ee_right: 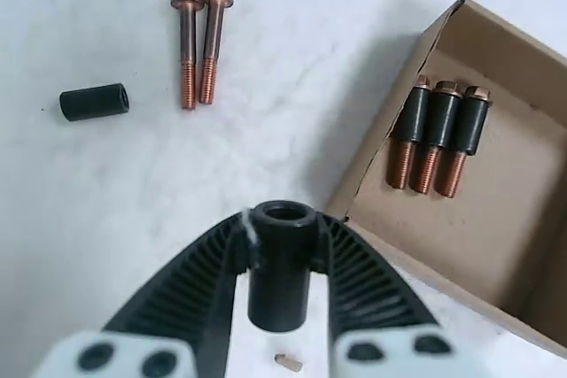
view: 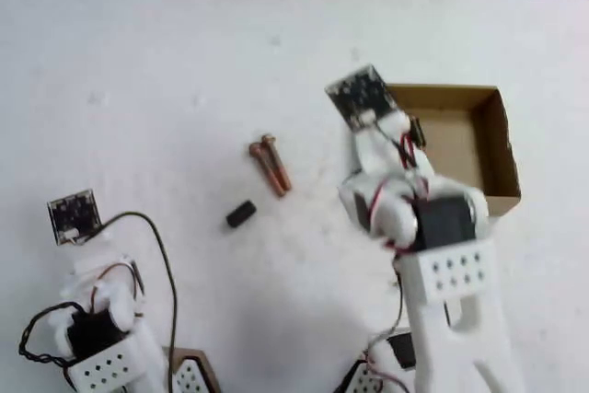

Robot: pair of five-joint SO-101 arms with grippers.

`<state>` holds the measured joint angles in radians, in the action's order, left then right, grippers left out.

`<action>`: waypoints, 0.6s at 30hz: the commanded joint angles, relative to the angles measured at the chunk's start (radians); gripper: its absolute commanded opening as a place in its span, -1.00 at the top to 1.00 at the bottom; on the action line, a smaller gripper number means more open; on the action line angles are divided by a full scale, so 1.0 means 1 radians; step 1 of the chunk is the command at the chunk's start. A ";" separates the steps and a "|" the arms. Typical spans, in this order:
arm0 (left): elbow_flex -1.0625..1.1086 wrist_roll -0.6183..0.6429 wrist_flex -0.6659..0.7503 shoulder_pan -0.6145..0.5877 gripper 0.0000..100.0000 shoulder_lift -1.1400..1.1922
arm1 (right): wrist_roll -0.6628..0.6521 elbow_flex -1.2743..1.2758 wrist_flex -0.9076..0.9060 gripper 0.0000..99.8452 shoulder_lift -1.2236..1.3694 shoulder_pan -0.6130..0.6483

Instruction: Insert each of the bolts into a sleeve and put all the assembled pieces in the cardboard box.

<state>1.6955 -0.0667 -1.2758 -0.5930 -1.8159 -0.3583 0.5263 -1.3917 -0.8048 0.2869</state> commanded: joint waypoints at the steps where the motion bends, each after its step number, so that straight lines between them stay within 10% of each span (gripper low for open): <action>1: -0.011 -0.006 0.002 0.001 0.95 -0.012 | -0.002 0.224 0.180 0.97 -0.188 -0.007; 18: -0.311 -0.186 -0.089 0.107 0.96 -0.005 | 0.000 0.686 0.645 0.97 -0.340 0.001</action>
<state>1.4745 -0.2478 -1.3218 -0.5378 -1.8190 -0.3583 1.1784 -0.8485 -1.1178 0.2869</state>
